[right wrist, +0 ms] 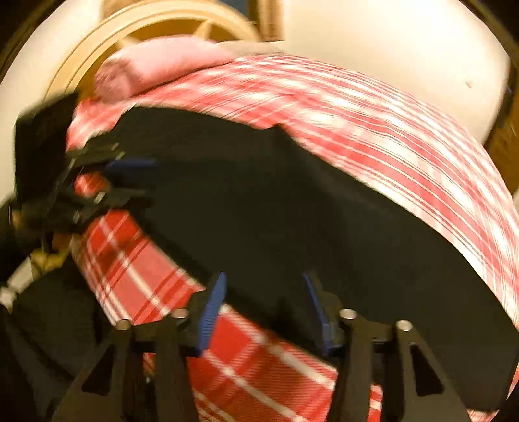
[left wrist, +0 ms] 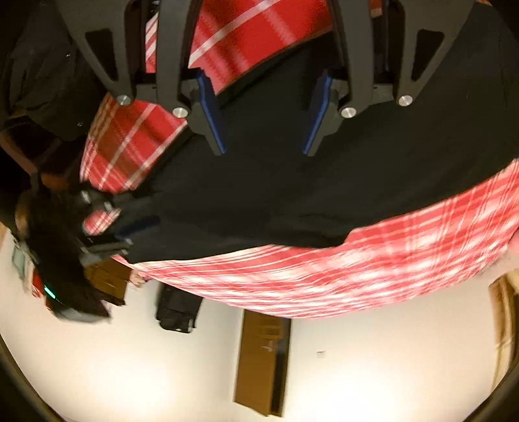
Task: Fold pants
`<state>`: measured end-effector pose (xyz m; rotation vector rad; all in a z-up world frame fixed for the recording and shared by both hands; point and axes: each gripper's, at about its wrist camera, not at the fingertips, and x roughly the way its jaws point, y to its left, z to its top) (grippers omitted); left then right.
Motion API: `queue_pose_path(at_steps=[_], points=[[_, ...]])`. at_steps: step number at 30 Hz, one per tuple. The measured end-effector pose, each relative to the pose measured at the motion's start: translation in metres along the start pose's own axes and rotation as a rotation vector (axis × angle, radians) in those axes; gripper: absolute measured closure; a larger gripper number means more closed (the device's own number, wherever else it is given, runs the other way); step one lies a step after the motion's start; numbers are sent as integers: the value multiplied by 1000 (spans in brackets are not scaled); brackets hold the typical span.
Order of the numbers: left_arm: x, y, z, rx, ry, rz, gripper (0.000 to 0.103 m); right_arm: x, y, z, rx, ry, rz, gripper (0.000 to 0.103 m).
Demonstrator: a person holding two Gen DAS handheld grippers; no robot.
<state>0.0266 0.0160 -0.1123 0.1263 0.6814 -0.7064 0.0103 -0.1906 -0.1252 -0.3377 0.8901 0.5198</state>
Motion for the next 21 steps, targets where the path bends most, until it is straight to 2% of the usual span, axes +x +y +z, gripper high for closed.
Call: queue_pose_path(at_steps=[2,8,12,15,18,21], points=[[5,-2,-6,9,23,-3,52,11,11,-3,-30,21,-10,58],[24,-23,-13,118,81,-46,52,29,14,-4,-59,58,-16,58],[32,-30,-12,180,89,-20,48,38,15,1,-102,53,-64,58],[33,-33,-9,192,97,-21,48,35,11,2,-72,50,-25,60],[33,-34,-10,203,106,-20,48,33,10,2,-66,47,-13,63],[33,-32,-10,196,109,-32,49,32,12,-1,-85,45,-28,72]])
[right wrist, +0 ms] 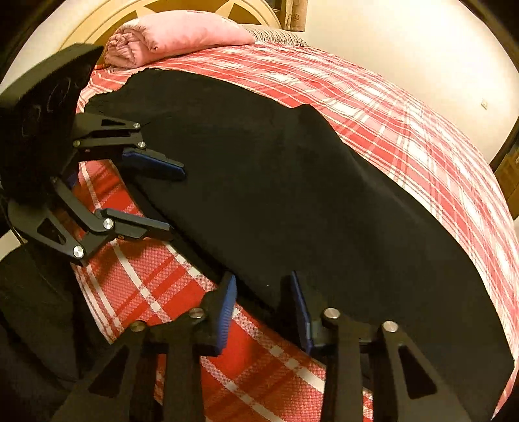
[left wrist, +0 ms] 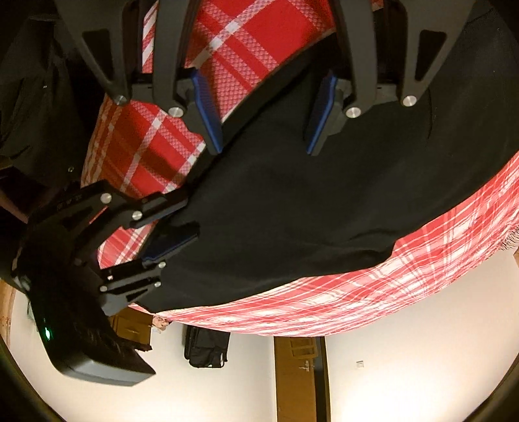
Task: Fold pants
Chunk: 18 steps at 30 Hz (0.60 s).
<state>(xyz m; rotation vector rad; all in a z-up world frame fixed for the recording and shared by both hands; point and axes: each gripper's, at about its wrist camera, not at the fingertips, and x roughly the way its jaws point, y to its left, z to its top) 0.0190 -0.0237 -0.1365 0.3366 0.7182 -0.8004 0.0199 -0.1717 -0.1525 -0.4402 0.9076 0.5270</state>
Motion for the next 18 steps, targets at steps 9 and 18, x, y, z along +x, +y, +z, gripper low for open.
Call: queue_pose_path(at_steps=[9,18], points=[[-18,-1,7,-21,-38,-52,95,-21,5,0,-10,-22,-13,100],[-13,2,-1,-68,-11,-37,69,-18,-13,-1,37,-3,50,79]])
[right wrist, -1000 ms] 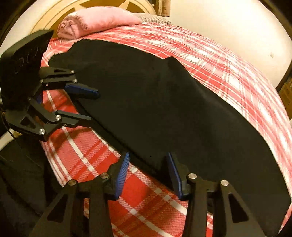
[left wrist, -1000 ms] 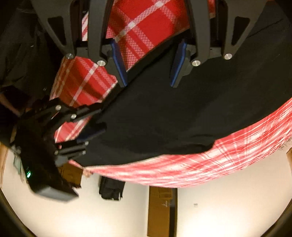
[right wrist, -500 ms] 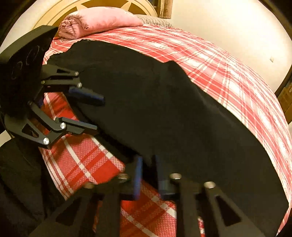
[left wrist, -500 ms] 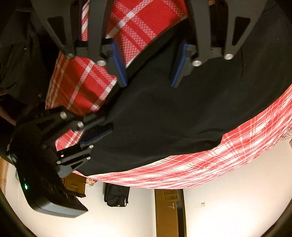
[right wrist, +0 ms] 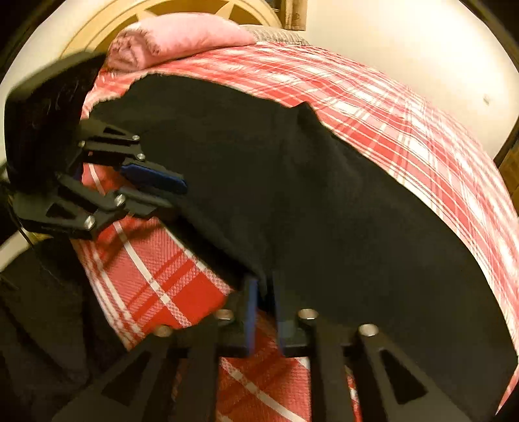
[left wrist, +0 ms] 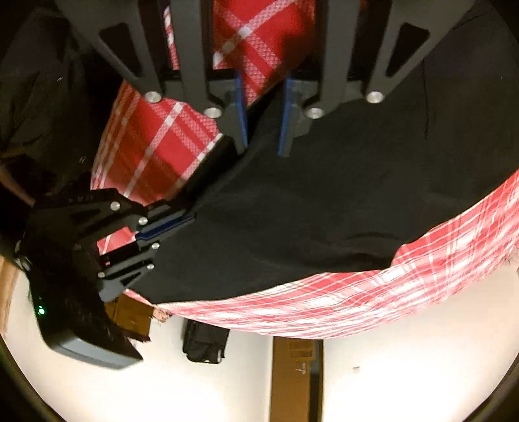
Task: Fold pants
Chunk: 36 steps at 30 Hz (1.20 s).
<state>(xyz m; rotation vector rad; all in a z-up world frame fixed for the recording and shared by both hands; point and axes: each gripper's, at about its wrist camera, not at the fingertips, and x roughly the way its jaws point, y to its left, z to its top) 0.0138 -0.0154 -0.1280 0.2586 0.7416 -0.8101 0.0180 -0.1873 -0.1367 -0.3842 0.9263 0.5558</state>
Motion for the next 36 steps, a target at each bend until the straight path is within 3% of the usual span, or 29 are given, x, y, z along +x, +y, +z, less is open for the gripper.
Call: queue_pose_path(at_steps=[1,5,8,10,14,19,21,24,26,29,33,36], points=[[-6,1,0,6,-16,7,64,-6,-6,2,9,-11,11,67],[-40,12,-5,29,-79,55,52,-33,-33,22,45,-105,67,66],[-68,40,-12,-1,-117,158,38,-35,-49,53,106,-169,106,66],[-81,70,-19,-49,-116,260,37,-21,-48,77,116,-178,105,66],[-97,128,-38,-184,-88,453,37,29,-39,125,154,-128,56,66],[-101,177,-61,-335,-84,468,37,99,-53,159,241,-19,27,70],[-88,185,-65,-346,-48,457,36,124,-65,159,280,39,-36,75],[-82,184,-64,-324,-49,487,33,127,-77,161,338,20,-32,75],[-82,185,-62,-323,-47,497,31,121,-77,159,316,11,-88,75],[-87,184,-59,-341,-49,506,31,96,-85,145,342,-24,-68,73],[-107,161,-51,-325,-120,532,31,43,-102,103,315,-67,-24,71],[-112,139,-39,-296,-168,507,22,-3,-113,53,197,-54,-142,67]])
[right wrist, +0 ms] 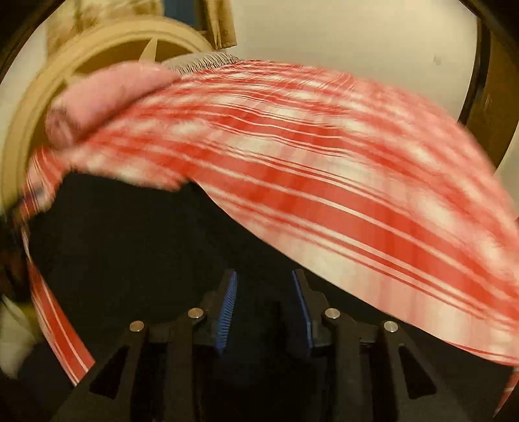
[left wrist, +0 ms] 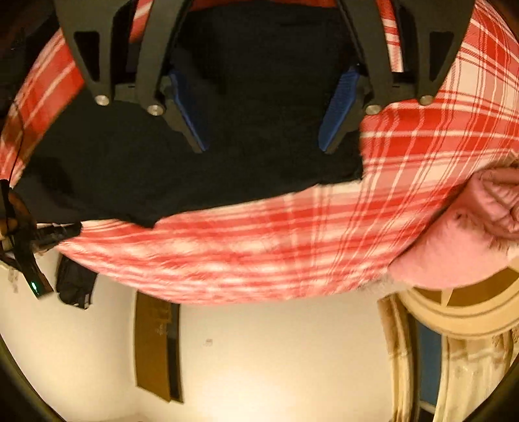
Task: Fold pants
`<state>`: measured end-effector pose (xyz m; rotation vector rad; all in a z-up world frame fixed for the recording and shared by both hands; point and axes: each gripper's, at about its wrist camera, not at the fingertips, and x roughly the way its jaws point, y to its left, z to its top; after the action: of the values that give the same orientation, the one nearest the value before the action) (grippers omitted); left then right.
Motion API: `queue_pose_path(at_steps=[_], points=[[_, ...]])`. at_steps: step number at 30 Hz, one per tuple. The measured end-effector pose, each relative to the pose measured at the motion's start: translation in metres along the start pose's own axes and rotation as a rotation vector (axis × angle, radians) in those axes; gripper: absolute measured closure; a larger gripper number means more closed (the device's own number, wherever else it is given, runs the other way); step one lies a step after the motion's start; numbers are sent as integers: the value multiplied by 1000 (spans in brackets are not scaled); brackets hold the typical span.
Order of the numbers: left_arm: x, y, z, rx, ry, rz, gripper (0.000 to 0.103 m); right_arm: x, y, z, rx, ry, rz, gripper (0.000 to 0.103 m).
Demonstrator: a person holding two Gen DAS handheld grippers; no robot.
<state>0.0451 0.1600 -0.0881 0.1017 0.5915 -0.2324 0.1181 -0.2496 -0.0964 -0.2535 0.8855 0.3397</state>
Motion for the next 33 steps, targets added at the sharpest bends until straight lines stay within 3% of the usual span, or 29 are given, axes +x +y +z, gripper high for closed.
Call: queue_pose_path(at_steps=[3,5,9,11,14,16,19,22,23,28,30,33], points=[[4,-27,6,13,6,-87,19,-29,-25,-38,-12,27,-121,67],[12,-51,9,38,22,-152,19,-42,-38,-64,39,48,-124,67],[35,-107,12,125,62,-236,19,-43,-25,-98,-4,84,-156,67],[42,-126,12,157,71,-250,19,-29,-21,-113,24,128,-131,67],[58,-149,8,188,122,-258,19,-30,-24,-125,97,96,-129,67],[66,-157,4,196,176,-228,19,-32,-30,-128,150,115,-103,67],[70,-159,2,185,199,-212,17,-38,-25,-122,106,119,-124,67],[72,-159,3,186,216,-201,12,-51,-27,-101,180,0,-69,65],[72,-161,2,185,218,-197,10,-50,-27,-94,194,-20,-40,59],[77,-161,5,174,243,-189,6,-7,6,-67,113,25,-12,56],[80,-162,5,174,242,-188,4,6,18,-67,88,55,-21,56],[82,-160,5,167,239,-193,2,5,23,-76,81,22,-47,55]])
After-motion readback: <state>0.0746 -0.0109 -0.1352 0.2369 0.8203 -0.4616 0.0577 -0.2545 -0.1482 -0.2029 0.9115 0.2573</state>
